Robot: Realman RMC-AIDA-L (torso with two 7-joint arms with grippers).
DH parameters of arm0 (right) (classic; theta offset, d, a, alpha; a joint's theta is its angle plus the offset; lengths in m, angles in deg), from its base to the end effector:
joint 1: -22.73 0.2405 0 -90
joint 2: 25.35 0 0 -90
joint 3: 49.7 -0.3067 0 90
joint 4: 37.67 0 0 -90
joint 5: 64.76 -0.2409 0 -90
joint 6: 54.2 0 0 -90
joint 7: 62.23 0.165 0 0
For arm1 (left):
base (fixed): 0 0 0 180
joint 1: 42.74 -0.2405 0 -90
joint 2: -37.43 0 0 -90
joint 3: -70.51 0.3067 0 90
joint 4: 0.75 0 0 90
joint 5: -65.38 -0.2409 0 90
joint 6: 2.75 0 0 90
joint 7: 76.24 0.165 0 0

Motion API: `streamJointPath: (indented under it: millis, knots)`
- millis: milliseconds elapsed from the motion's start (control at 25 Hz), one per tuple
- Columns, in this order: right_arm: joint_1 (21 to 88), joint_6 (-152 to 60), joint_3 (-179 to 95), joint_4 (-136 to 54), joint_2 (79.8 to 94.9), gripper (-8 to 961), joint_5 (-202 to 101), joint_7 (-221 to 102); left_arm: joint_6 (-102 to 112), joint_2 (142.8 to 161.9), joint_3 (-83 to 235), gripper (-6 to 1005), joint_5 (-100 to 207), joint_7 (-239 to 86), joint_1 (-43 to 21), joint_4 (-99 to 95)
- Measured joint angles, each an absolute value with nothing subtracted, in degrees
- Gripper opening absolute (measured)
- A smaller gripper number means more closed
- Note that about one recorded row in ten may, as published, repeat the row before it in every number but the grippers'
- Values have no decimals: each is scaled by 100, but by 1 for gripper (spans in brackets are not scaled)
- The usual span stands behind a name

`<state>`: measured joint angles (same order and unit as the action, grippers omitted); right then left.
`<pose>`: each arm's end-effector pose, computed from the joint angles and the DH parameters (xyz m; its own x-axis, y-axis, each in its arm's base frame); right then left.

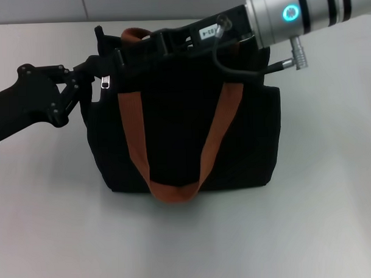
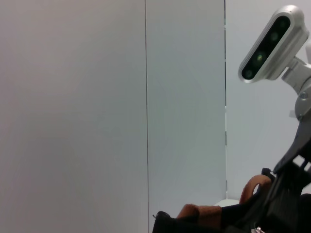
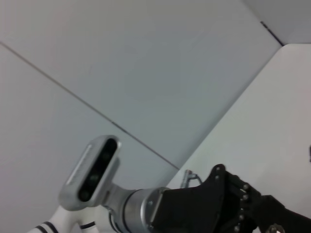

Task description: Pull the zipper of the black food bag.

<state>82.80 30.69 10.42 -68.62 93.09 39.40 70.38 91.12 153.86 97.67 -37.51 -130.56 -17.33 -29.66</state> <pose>0.0768 0.4610 -0.0988 0.6032 -0.7620 -0.2358 -0.6755 -0.6452 0.3570 -0.3472 0.3629 0.0038 0.7379 0.0021 0.6749 0.3948 -0.8124 -0.4291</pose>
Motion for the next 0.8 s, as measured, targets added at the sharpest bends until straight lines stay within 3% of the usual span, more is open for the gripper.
streamJointPath:
  millis: [800]
  knots:
    - [8284, 2706, 1294, -6846, 9420, 815, 3871, 7069, 9455, 15397, 9767, 49, -3745, -13260, -1580, -2966]
